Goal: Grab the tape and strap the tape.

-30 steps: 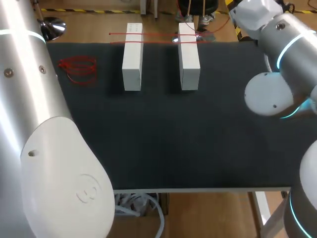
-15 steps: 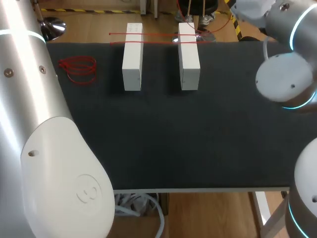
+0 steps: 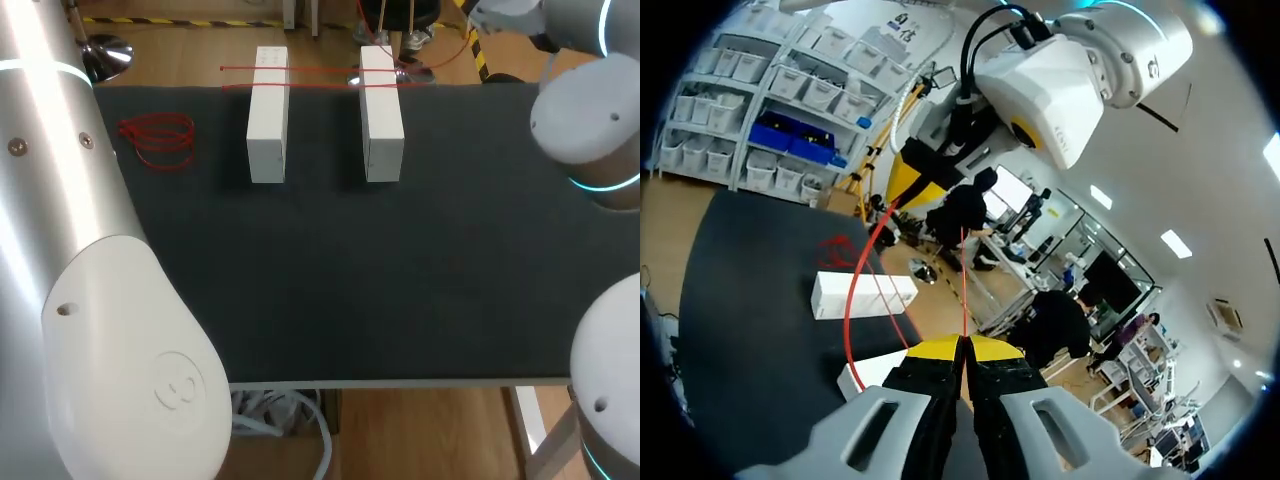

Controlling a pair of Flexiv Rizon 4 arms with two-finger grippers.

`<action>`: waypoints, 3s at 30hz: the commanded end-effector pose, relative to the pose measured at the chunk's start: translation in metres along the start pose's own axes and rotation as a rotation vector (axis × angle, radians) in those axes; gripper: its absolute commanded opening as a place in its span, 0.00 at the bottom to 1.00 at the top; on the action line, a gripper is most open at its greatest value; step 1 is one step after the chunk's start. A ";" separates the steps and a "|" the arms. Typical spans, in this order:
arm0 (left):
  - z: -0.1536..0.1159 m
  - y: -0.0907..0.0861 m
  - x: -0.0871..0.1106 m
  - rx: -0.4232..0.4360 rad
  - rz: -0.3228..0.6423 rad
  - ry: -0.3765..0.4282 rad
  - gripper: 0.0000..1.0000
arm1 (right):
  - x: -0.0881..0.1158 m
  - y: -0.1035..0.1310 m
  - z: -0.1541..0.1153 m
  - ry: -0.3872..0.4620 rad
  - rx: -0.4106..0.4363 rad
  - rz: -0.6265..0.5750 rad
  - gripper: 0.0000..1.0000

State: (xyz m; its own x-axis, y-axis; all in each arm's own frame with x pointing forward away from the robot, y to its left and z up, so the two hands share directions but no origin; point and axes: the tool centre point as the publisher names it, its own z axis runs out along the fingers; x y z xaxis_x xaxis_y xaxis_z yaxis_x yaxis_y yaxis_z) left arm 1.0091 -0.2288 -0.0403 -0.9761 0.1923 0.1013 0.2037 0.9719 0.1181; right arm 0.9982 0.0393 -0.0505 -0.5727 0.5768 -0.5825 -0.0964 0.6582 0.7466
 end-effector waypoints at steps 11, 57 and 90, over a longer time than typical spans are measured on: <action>-0.002 -0.002 -0.002 -0.006 -0.001 0.006 0.00 | -0.002 0.003 0.000 0.044 0.158 0.128 0.00; -0.002 -0.002 -0.002 -0.006 -0.001 0.006 0.00 | 0.015 0.028 0.017 -0.022 0.642 -0.361 0.00; -0.002 -0.002 -0.002 -0.006 -0.001 0.006 0.00 | 0.033 0.050 0.029 0.053 0.537 -0.574 0.00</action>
State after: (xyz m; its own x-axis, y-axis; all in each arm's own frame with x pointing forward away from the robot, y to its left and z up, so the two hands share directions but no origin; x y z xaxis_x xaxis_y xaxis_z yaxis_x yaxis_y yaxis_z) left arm 1.0092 -0.2288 -0.0403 -0.9761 0.1922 0.1013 0.2036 0.9719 0.1182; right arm 1.0038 0.1011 -0.0462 -0.5762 0.0674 -0.8145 -0.0692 0.9890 0.1308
